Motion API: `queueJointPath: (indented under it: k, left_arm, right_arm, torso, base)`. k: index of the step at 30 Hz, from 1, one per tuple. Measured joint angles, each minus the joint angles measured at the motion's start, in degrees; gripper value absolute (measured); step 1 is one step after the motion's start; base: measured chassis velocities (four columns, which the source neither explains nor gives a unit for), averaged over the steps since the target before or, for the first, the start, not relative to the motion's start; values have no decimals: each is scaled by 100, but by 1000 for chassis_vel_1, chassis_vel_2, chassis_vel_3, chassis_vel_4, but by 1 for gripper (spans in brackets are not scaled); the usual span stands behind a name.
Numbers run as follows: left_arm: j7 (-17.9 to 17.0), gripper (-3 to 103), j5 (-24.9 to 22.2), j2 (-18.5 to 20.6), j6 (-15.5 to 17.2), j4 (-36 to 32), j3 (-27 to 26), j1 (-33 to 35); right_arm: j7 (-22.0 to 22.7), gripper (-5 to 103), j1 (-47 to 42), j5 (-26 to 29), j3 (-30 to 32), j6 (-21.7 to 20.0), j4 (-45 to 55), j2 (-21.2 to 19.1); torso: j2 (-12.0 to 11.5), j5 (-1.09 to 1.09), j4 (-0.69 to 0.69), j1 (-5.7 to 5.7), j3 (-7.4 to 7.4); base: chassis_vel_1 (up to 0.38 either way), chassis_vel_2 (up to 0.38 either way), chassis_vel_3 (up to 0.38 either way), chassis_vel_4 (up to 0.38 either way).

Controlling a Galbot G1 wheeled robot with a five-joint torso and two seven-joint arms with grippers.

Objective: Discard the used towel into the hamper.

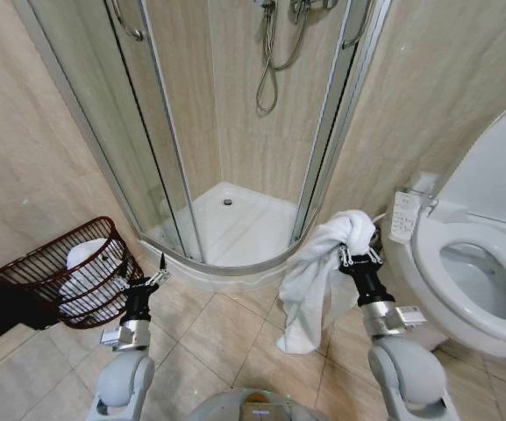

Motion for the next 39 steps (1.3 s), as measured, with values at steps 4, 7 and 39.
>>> queueJointPath:
  k: [4,7,39]
  left_arm:
    - [-9,100,-18,36,1,-1,-34,63]
    - [-34,100,-28,64,0,8,-43,79]
    - [128,100,104,-16,-179,110,-18,133]
  right_arm:
    - [56,20,-6,-183,-192,-59,78,68]
    - [63,20,-5,-244,-243,-68,87,112]
    - [129,20,25,-779,-217,626,-371,209]
  torso:
    - [0,0,2,0,0]
    - [0,0,1,0,0]
    - [0,1,1,0,1]
  base:
    - [0,0,0,0]
    - [38,40,24,36]
    - [102,107,96,104]
